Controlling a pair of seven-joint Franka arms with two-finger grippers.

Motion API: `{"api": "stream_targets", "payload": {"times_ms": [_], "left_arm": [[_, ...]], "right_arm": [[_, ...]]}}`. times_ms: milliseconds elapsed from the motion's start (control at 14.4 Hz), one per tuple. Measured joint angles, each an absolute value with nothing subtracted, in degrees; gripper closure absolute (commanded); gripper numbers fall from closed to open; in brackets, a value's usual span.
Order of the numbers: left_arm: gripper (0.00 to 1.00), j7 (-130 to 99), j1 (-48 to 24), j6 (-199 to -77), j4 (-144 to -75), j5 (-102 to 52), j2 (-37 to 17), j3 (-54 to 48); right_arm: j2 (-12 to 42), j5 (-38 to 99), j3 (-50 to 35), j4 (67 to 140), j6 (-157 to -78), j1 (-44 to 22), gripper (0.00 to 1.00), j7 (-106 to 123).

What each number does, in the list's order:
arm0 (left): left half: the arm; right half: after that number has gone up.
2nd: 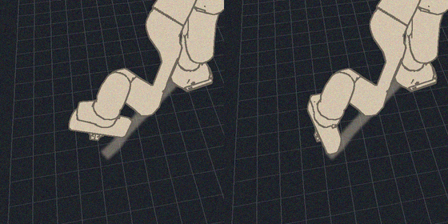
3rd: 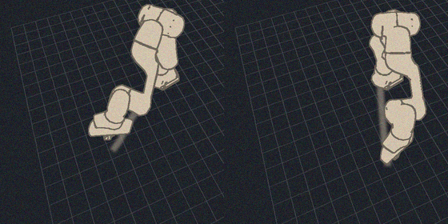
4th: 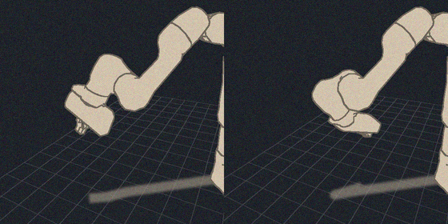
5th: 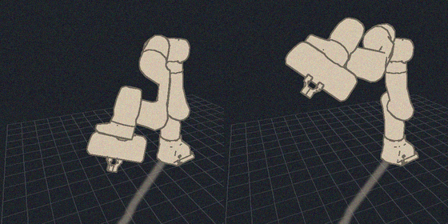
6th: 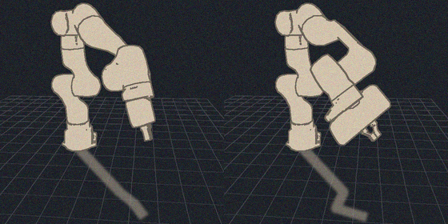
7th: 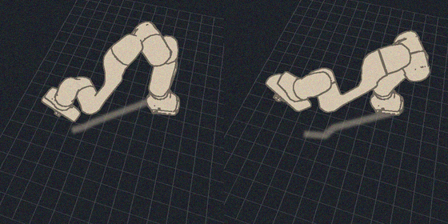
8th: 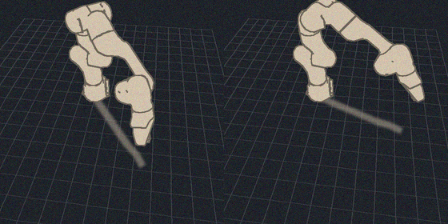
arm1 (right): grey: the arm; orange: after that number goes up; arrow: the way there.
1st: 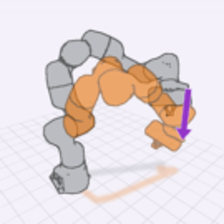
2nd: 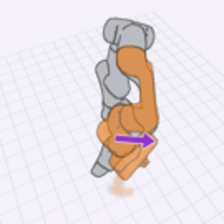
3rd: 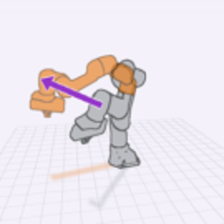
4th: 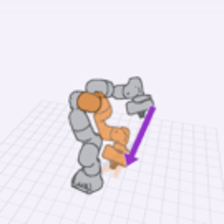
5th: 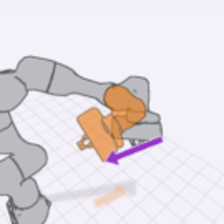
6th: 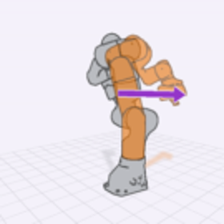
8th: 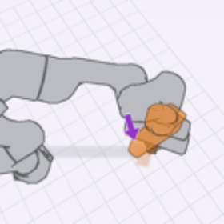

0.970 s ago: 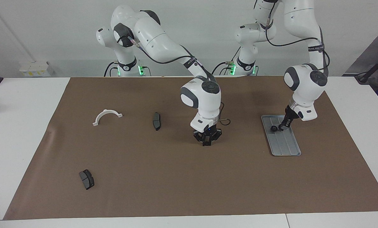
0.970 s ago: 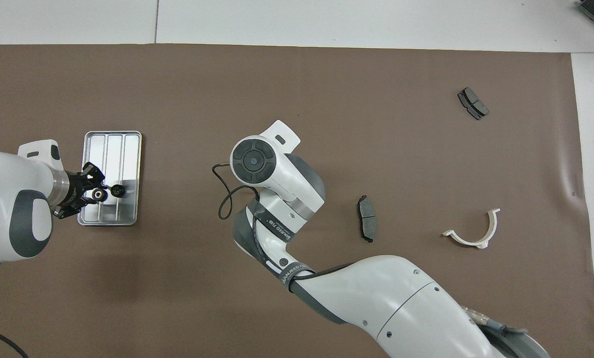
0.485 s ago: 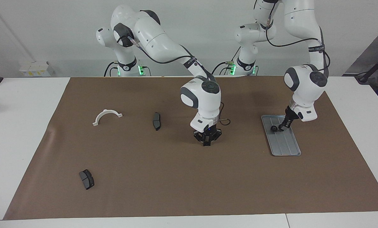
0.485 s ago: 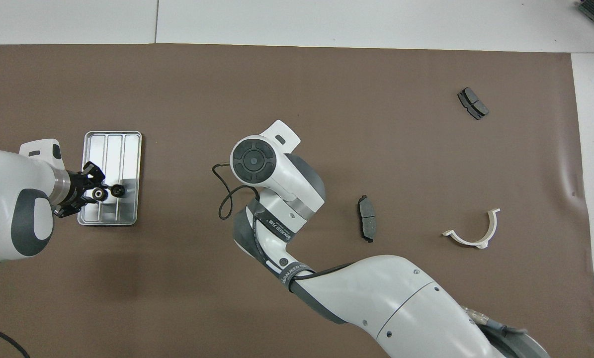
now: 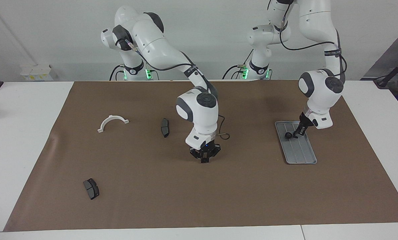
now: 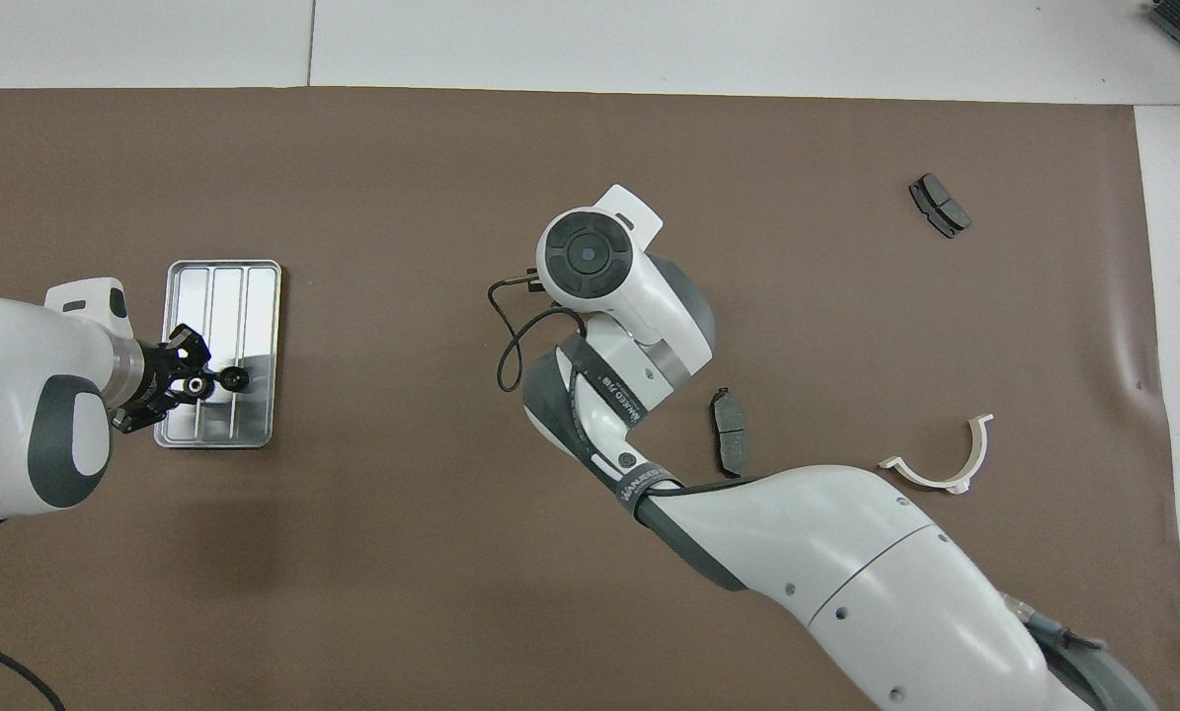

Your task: Place bearing gear from tray to pile

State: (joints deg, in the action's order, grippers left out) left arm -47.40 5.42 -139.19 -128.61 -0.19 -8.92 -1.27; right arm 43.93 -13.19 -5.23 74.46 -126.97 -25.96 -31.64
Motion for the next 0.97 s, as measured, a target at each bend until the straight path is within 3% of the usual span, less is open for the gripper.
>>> {"api": "stream_targets", "payload": {"times_ms": [208, 554, 970], "left_arm": [[1.0, -47.32, 5.41, -138.11, -127.26, -0.12, -8.95, -1.38], [1.0, -46.65, 3.3, -129.18, -116.51, 1.46, -8.8, -2.22], [1.0, -46.46, -10.83, -128.87, -113.38, 1.47, -9.08, -3.2]], "right_arm": [[42.45, -12.63, -5.21, 74.37, -122.7, -20.2, 1.0, -22.66], [41.66, -11.61, -5.32, 75.01, -118.66, -8.75, 1.0, -8.74], [40.02, -9.3, -5.33, 79.33, -118.41, -0.06, 1.0, -0.58]]}}
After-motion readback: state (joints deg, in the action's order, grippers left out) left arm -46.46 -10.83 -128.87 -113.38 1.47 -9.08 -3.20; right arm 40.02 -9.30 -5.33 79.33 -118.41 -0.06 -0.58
